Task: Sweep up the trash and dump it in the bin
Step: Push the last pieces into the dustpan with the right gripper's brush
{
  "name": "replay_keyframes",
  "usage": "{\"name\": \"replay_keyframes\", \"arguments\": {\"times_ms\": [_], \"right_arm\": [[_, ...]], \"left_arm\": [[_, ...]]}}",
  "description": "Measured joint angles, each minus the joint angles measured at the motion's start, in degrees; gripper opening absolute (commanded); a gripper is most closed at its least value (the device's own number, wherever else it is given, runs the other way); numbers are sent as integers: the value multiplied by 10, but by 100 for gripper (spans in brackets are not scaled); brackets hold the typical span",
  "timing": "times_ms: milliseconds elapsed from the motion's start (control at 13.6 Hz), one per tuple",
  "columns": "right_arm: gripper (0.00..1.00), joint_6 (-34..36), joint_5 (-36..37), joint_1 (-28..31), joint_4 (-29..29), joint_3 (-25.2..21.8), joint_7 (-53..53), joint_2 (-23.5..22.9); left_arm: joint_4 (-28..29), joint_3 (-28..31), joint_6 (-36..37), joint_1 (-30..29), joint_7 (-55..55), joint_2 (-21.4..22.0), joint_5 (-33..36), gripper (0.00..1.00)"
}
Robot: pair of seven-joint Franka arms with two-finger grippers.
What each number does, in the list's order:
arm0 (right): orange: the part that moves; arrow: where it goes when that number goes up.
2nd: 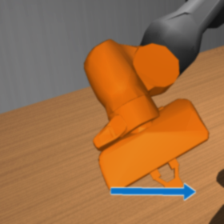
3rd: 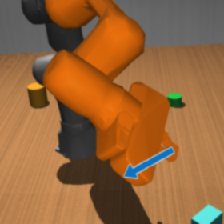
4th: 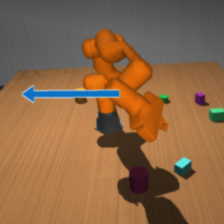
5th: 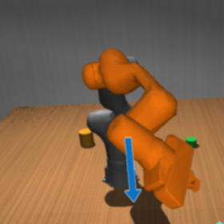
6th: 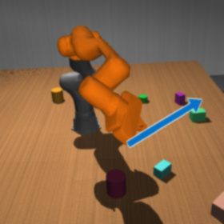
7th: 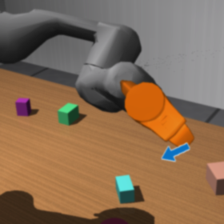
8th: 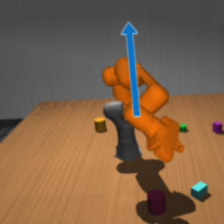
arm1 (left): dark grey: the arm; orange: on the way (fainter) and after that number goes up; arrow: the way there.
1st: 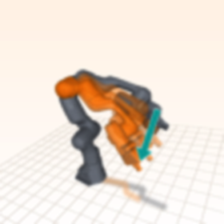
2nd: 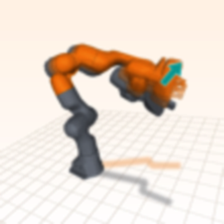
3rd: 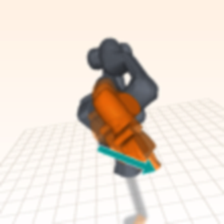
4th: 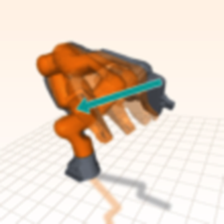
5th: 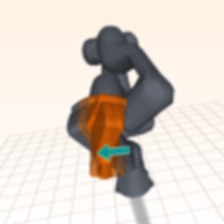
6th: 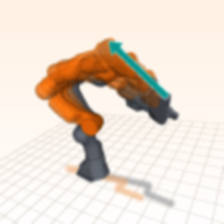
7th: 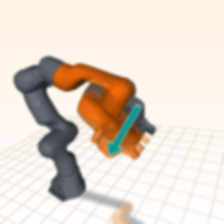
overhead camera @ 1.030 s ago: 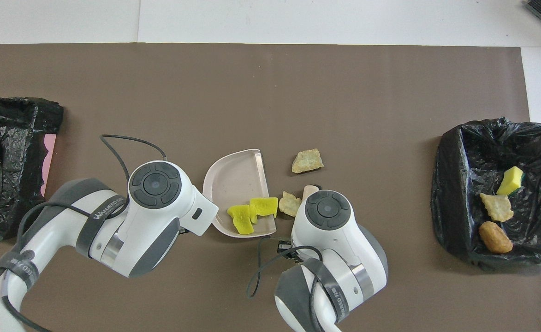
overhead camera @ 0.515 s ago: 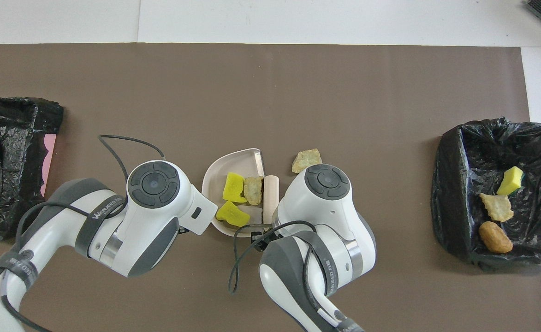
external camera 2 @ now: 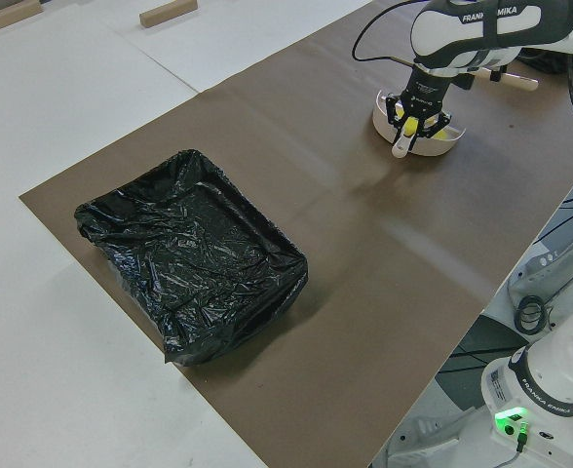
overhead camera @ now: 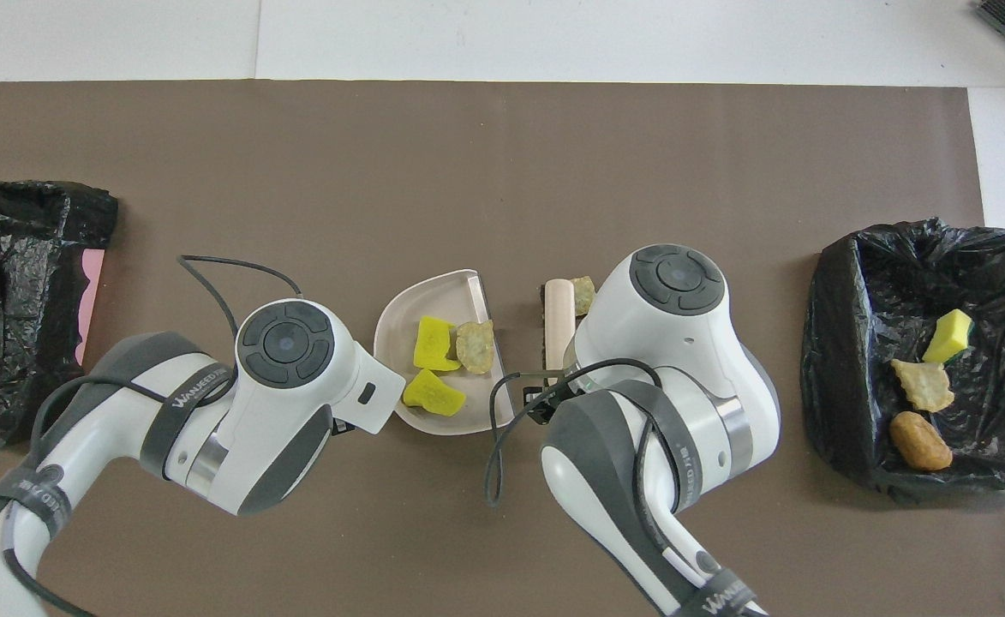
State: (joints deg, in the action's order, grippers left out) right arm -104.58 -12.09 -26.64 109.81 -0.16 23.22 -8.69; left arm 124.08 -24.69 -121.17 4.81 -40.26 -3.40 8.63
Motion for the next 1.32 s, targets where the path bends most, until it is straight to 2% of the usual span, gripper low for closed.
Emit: {"name": "replay_keyframes", "arguments": {"times_ms": [147, 368, 515, 736, 957, 1178, 1325], "right_arm": [[0, -3, 22, 36, 0, -2, -59, -5], [0, -22, 100, 92, 0, -4, -150, -22], [0, -38, 134, 99, 0, -4, -178, -45], [0, -50, 147, 74, -7, 9, -187, -77], [0, -50, 138, 20, -9, 14, -188, -80], [0, -50, 106, -34, -8, 17, -188, -81], [0, -53, 54, -55, -8, 20, -188, -81]], "left_arm": [[0, 0, -1, 0, 33, 0, 0, 0], [0, 0, -2, 0, 47, 0, 0, 0], [0, 0, -3, 0, 50, 0, 0, 0], [0, 0, -3, 0, 52, 0, 0, 0], [1, 0, -4, 0, 52, 0, 0, 0], [1, 0, -4, 0, 52, 0, 0, 0], [1, 0, -4, 0, 52, 0, 0, 0]]}}
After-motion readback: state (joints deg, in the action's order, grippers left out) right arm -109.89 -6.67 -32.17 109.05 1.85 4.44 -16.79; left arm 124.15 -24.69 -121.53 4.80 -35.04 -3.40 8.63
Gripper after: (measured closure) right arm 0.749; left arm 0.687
